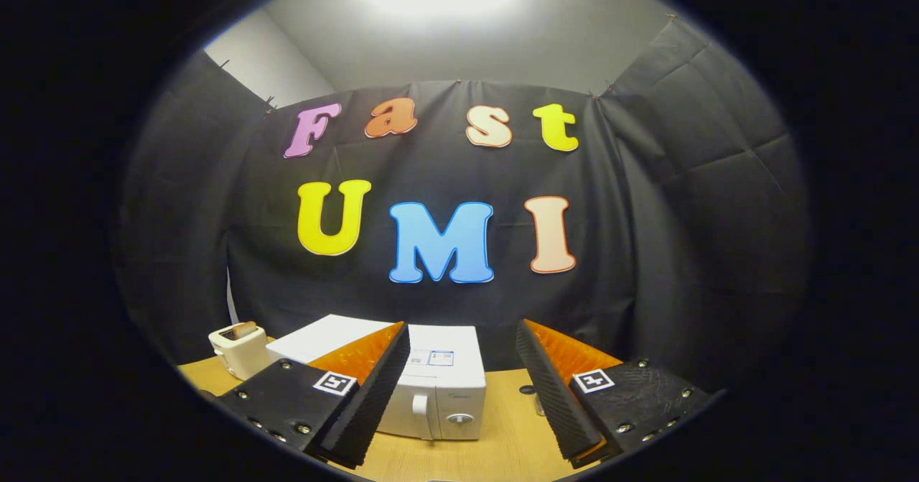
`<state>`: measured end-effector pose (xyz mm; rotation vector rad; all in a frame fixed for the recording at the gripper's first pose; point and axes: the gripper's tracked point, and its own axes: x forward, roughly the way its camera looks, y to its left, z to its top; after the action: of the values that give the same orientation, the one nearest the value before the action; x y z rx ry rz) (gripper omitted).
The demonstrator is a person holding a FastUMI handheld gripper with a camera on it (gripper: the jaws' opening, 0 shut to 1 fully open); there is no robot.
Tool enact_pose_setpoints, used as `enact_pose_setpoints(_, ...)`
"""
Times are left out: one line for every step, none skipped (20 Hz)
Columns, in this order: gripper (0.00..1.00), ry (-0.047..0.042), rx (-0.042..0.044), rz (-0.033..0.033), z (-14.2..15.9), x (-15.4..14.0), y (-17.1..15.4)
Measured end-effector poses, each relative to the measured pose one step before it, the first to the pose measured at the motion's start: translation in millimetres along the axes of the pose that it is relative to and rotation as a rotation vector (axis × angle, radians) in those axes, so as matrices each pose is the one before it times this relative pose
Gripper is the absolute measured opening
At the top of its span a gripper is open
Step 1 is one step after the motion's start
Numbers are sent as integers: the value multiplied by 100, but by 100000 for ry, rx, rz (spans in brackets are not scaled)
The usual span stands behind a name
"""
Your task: Open the microwave, put the food inside, and close the microwave door.
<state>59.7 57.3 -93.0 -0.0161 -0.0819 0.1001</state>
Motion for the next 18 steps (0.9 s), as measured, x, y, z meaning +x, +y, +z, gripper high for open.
enact_pose_setpoints(94, 861, 220, 1687, -2046, 163, 728)
enact_pose_setpoints(94, 1594, 990, 2465, -2090, 345, 1109)
enact_pose_setpoints(94, 2352, 705, 91, -2322, 530, 447)
enact_pose_setpoints(94, 2054, 561, -599, -2189, 709, 171)
enact_pose_setpoints(94, 1951, 1064, -703, -2013, 965, 362)
enact_pose_setpoints(94, 1458, 1006, -569, -1857, 1034, 356)
enact_pose_setpoints(94, 2423, 1869, -1238, -1867, 1166, 133)
enact_pose_setpoints(94, 1159, 2816, 419, -1441, 980, 460)
enact_pose_setpoints(95, -854, 613, 219, -1069, 1167, 380)
enact_pose_setpoints(95, 118, -1230, -1001, -1031, 1017, -21)
enact_pose_setpoints(94, 1238, -1941, -486, -1176, 994, 190)
enact_pose_setpoints(94, 1410, -1548, -431, -1221, 850, 181)
enact_pose_setpoints(94, 771, -714, -1165, -822, 713, 25)
enact_pose_setpoints(90, 730, 422, -914, -626, 707, -25)
enact_pose_setpoints(88, 905, 490, -1118, -799, 490, 49)
enact_pose_setpoints(85, 266, 317, -785, -452, 551, -3)
enact_pose_setpoints(80, 828, -1309, 301, -744, 151, 263)
enact_pose_setpoints(74, -3315, -990, 780, 8, 232, 521)
